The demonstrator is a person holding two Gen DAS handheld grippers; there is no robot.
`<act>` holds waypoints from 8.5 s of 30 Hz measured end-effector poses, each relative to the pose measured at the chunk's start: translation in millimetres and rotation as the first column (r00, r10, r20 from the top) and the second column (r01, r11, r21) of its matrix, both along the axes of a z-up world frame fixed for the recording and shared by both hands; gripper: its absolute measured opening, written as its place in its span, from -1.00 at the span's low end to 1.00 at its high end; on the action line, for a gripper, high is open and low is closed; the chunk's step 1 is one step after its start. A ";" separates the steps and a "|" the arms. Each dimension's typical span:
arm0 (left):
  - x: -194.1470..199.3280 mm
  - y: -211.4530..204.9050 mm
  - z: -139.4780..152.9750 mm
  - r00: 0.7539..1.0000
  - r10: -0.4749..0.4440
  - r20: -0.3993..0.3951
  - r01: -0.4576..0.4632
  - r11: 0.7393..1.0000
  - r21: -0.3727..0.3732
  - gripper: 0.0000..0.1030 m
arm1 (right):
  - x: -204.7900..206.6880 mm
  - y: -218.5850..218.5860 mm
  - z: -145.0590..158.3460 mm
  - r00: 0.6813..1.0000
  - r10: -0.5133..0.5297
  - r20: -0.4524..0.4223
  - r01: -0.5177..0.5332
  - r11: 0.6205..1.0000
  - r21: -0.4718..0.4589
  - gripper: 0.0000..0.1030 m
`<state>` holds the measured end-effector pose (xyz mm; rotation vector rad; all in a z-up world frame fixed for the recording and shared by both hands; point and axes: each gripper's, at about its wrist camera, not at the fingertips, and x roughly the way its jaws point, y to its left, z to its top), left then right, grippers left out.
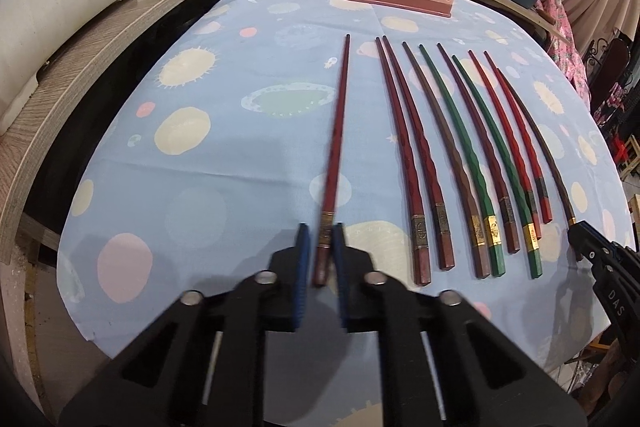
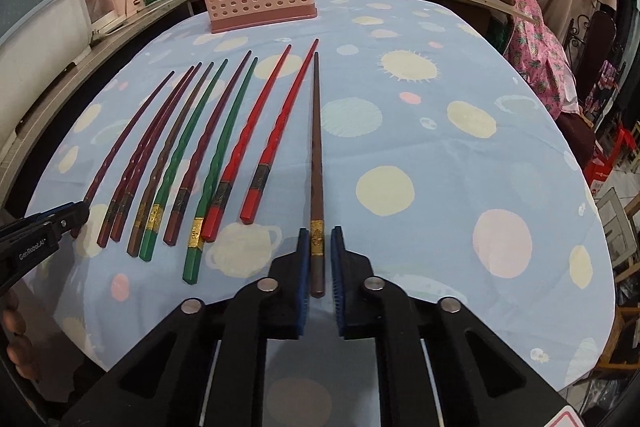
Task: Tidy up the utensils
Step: 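Grasp a dark red chopstick with the left gripper while the right grasps a brown one, then lift both chopsticks to the pink basket and open both grippers to drop them in, then move both open grippers back down to the chopstick row, then grasp a dark red chopstick with the left gripper while the right grasps a red one, then carry both chopsticks up into the pink basket and open both grippers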
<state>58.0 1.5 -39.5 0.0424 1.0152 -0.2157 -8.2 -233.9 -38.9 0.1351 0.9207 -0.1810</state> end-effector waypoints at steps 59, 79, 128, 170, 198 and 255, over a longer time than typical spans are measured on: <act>298.3 -67.3 257.8 0.867 0.159 0.473 -0.040 0.967 -0.253 -0.87 | 305.2 -106.9 231.8 0.861 -0.106 0.497 0.008 0.980 0.196 -0.87; 266.3 -51.6 224.4 0.900 0.153 0.409 -0.064 0.973 -0.223 0.00 | 259.7 -94.3 219.6 0.869 -0.109 0.483 0.028 0.985 0.172 -0.28; 42.0 -13.4 47.6 0.991 0.029 0.127 -0.026 0.999 -0.032 0.15 | 30.5 0.6 36.3 0.993 0.047 0.105 -0.055 0.996 0.075 -0.21; 4.5 -22.6 -3.8 0.998 -0.052 0.021 0.052 0.999 0.013 0.37 | 18.3 11.2 0.7 0.998 0.049 0.042 -0.053 0.994 0.099 -0.21; 6.3 -18.5 -0.3 0.998 -0.040 0.039 0.040 0.999 0.015 -0.81 | 24.6 8.6 -1.6 0.998 0.046 0.049 -0.050 0.995 0.081 -0.84; 183.4 -34.9 287.3 0.862 0.101 0.497 0.021 0.972 -0.234 -0.87 | 166.7 -80.7 271.2 0.810 -0.078 0.581 -0.018 0.987 0.157 -0.86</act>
